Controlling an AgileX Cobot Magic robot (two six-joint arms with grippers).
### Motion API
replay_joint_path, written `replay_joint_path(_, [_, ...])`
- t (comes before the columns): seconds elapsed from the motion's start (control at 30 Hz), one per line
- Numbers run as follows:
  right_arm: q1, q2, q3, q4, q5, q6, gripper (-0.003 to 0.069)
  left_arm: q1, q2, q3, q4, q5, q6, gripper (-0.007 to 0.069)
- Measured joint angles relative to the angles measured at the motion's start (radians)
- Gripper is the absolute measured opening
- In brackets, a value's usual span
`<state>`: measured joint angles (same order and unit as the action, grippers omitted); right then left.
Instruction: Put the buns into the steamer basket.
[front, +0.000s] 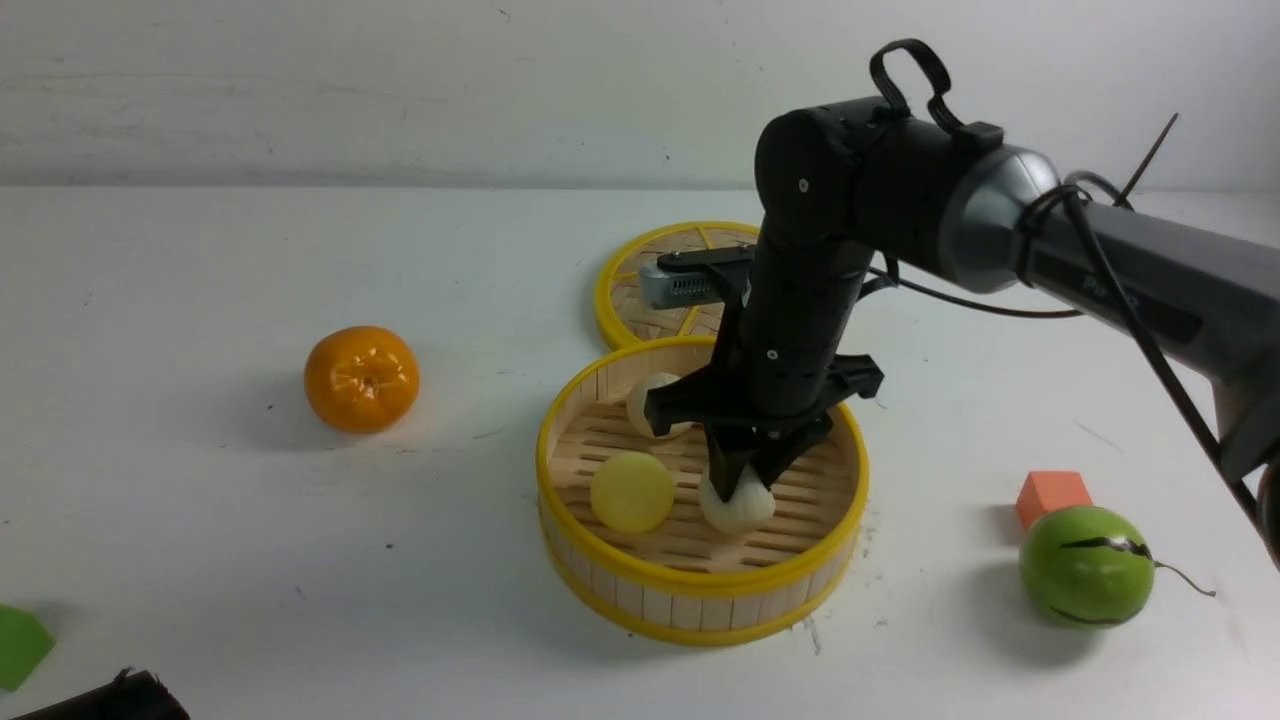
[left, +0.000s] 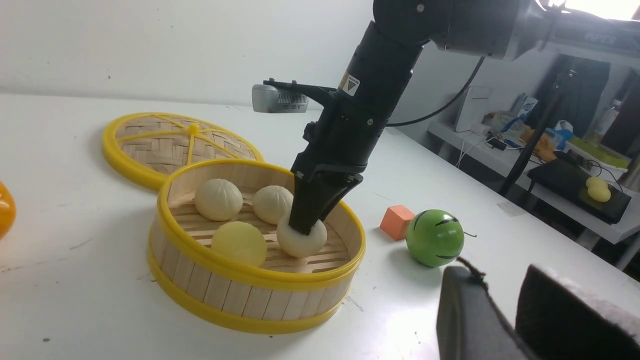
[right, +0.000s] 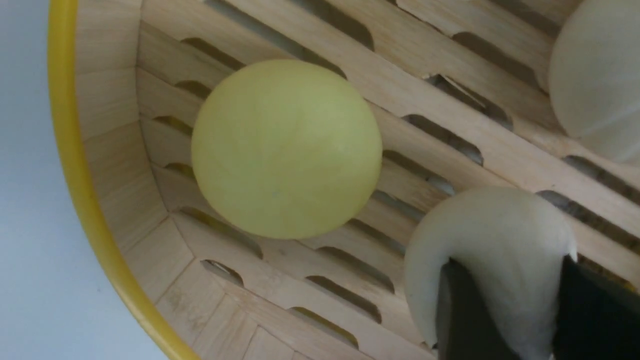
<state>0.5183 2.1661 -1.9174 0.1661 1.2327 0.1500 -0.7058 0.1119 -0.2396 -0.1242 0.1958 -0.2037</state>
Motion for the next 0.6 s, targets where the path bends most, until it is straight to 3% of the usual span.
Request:
replay_joint_path(0.13, [0.0,0.0,0.0,0.015,-0.002,0.0,0.0394,0.0,0.0,0.0,0.0,0.0,0.0,0.0164])
replay_joint_path(0.3, [0.0,-0.013,0.0,0.016,-0.003,0.004,0.0471,0.0,0.0,0.0,0.0,0.0,0.0,0.0165])
replay_joint_path(0.6, [0.0,-0.16,0.017,0.015,-0.004,0.004,0.0441,0.0,0.0,0.0,0.0,0.0,0.0,0.0178])
